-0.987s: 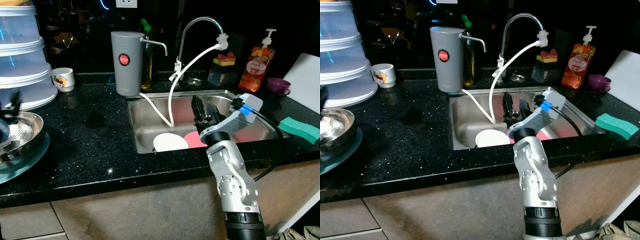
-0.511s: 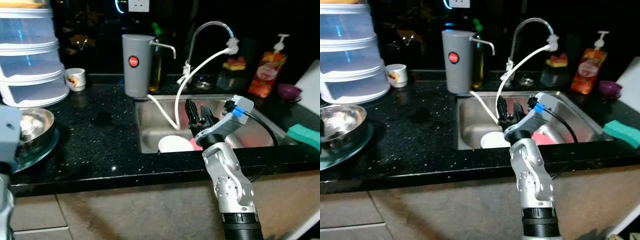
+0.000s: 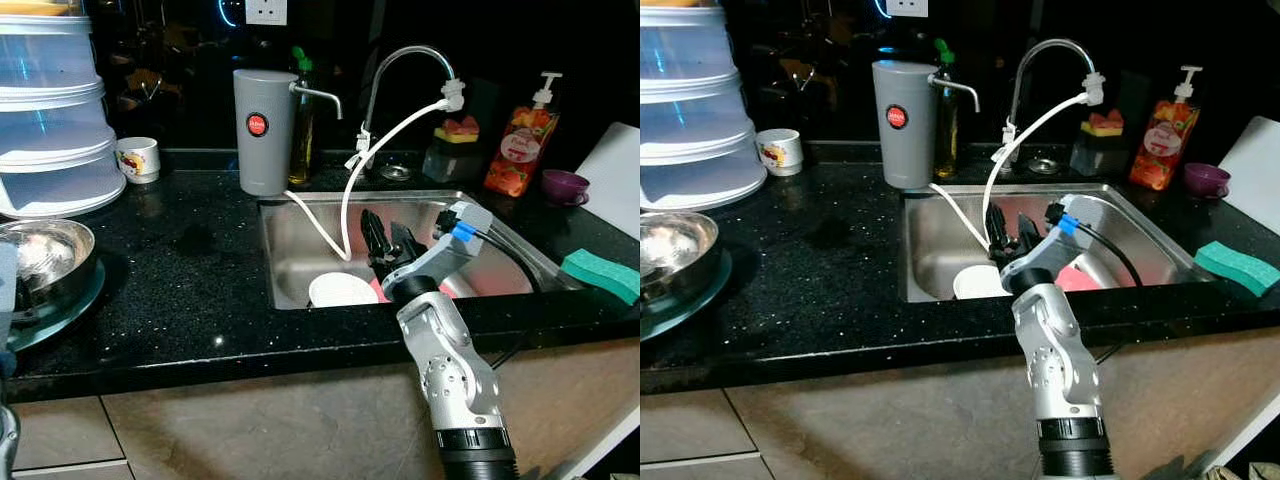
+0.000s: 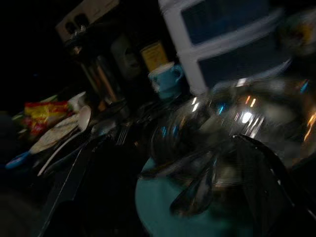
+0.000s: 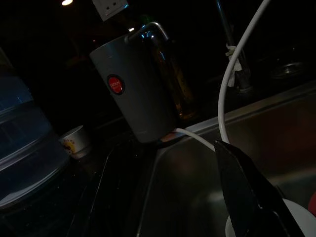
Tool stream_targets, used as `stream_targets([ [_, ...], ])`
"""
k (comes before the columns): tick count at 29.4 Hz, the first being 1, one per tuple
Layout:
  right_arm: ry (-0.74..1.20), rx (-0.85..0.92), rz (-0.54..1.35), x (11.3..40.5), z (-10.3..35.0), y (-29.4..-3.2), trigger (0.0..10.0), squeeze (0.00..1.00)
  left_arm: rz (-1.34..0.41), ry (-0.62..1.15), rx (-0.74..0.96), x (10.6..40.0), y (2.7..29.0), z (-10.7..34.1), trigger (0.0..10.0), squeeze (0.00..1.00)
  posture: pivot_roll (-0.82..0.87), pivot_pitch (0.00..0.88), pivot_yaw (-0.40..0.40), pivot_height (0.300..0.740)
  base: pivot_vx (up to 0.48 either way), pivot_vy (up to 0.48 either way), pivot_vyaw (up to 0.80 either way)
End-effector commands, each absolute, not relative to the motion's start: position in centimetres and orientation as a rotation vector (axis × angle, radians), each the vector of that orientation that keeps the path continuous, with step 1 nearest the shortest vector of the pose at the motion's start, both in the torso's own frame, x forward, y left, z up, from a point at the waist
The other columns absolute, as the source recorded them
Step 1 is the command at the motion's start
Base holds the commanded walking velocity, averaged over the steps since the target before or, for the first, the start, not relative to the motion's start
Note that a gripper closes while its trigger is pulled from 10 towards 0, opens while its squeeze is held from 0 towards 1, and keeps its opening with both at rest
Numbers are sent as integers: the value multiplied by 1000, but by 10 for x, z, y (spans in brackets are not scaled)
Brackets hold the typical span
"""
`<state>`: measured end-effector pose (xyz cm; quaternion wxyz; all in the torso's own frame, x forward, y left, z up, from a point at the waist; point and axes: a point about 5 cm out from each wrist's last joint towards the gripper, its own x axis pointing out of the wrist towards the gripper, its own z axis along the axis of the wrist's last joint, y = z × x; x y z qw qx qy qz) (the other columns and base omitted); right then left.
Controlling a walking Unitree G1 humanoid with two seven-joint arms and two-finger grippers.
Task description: Kitchen organization
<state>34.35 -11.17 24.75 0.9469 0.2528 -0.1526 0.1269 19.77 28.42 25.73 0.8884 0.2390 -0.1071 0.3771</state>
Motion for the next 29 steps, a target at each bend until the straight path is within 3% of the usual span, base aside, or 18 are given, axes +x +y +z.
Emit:
stream_targets([
  [1, -301, 511, 242, 345, 243, -115, 10000, 0, 828, -181, 490, 194, 288, 251, 10000, 1000, 252, 88, -84, 740, 0, 0, 0],
  [7, -298, 513, 240, 345, 241, -116, 10000, 0, 866, -123, 459, 190, 295, 238, 10000, 1000, 253, 89, -85, 740, 0, 0, 0],
  [8, -296, 513, 240, 345, 241, -115, 10000, 0, 855, -118, 450, 190, 295, 236, 10000, 588, 253, 89, -85, 740, 0, 0, 0],
  [9, -296, 513, 240, 345, 241, -115, 10000, 0, 855, -118, 450, 190, 295, 236, 10000, 588, 253, 89, -85, 740, 0, 0, 0],
  [10, -295, 514, 241, 345, 240, -115, 10000, 0, 834, -120, 439, 192, 295, 234, 10000, 0, 253, 89, -85, 740, 0, 0, 0],
  [22, -296, 516, 237, 345, 240, -116, 10000, 0, 624, -205, 290, 214, 289, 238, 10000, 0, 244, 88, -86, 740, 0, 0, 0],
  [29, -296, 516, 236, 345, 240, -116, 10000, 0, 598, -244, 187, 221, 291, 244, 10000, 0, 244, 88, -86, 740, 0, 0, 0],
])
